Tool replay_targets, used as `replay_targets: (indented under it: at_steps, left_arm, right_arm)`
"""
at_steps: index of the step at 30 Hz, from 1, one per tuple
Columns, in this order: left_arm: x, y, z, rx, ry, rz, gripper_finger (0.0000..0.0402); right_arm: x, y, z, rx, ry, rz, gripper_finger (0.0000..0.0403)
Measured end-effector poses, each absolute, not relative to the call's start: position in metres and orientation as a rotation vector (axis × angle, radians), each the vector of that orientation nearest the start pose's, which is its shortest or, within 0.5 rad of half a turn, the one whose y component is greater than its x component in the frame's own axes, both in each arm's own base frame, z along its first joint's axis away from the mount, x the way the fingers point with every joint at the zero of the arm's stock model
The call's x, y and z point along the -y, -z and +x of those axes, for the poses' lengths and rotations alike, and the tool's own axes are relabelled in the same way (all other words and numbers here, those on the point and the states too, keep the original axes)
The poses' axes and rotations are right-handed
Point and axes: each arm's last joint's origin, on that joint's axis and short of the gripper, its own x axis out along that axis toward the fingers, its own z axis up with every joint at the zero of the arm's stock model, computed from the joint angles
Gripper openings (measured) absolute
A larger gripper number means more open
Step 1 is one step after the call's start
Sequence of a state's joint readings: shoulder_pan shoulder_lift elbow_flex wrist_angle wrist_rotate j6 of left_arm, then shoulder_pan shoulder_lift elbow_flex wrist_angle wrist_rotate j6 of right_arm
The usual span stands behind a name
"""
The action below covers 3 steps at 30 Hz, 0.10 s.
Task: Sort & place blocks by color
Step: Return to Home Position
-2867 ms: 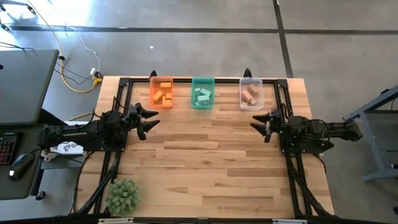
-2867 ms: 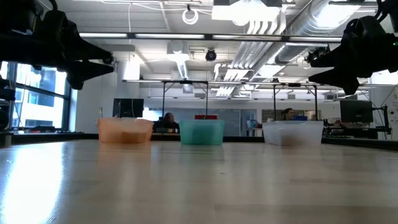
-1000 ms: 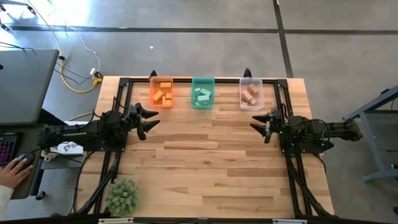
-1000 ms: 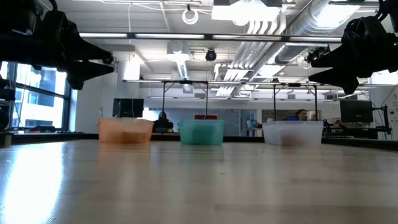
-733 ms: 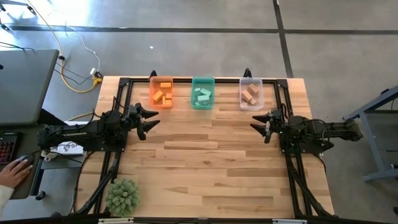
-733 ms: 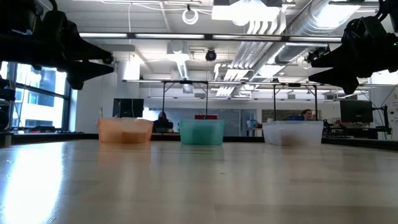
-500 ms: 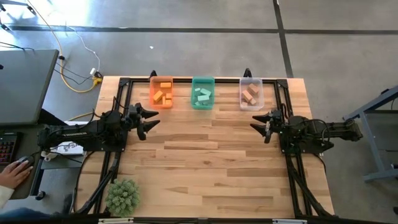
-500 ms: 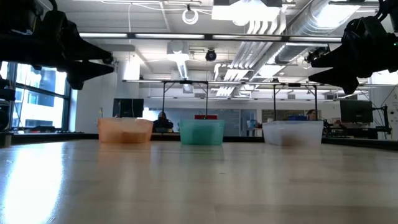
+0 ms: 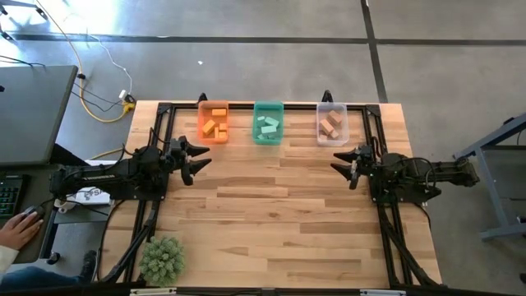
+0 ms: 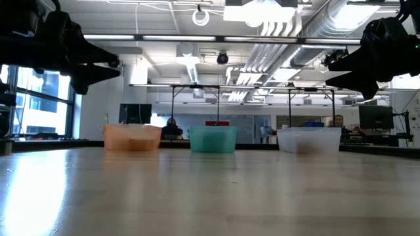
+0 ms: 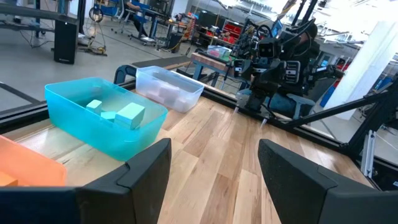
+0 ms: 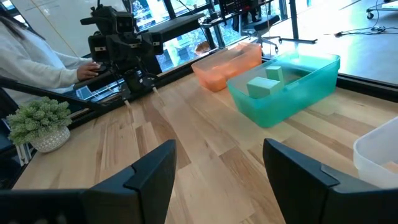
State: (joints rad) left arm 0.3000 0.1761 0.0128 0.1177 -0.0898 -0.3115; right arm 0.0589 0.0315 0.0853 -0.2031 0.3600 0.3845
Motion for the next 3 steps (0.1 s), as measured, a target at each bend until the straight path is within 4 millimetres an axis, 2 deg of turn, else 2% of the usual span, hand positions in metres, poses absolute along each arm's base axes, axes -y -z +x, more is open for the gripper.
replay_targets:
  at_steps: [3]
  left_arm:
    - [-0.0344, -0.1647, 0.1025, 0.015, -0.394, -0.312, 0.0229]
  right_arm:
    - [0.0048, -0.1708, 0.0918, -0.087, 0.325, 0.350, 0.0227]
